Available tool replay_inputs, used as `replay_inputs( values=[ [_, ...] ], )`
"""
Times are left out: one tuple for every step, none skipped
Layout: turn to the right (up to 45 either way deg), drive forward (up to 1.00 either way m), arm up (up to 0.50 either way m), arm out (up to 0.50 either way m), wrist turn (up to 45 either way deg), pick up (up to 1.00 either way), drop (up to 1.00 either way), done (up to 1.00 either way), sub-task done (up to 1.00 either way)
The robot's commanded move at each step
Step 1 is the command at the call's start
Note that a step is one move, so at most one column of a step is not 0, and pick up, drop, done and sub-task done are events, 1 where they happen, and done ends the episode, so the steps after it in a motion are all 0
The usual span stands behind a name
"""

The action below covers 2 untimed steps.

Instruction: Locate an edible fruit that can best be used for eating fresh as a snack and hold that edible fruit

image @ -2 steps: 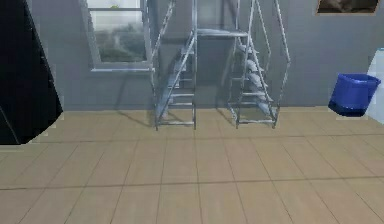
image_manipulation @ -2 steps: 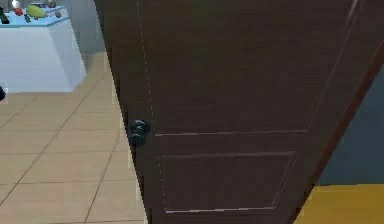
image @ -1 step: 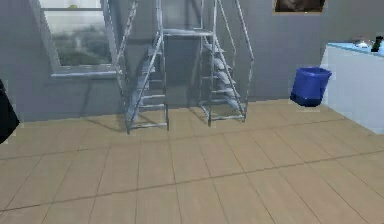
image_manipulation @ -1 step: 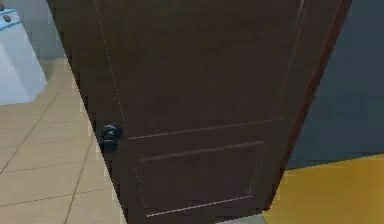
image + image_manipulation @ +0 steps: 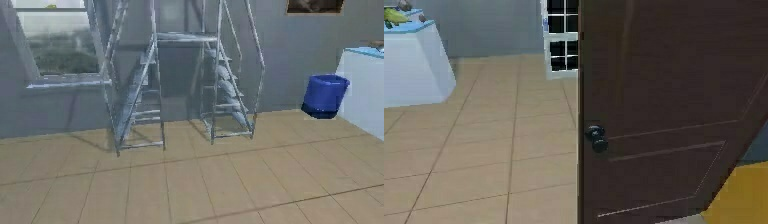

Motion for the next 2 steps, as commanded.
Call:
replay_inputs(
  values=[
    [33.0,0.00,0.00,0.00,0.0,0.00,0.00,0.00,0.00],
    [0.0,0.50,0.00,0.00,0.0,0.00,0.00,0.00,0.00]
  ],
)
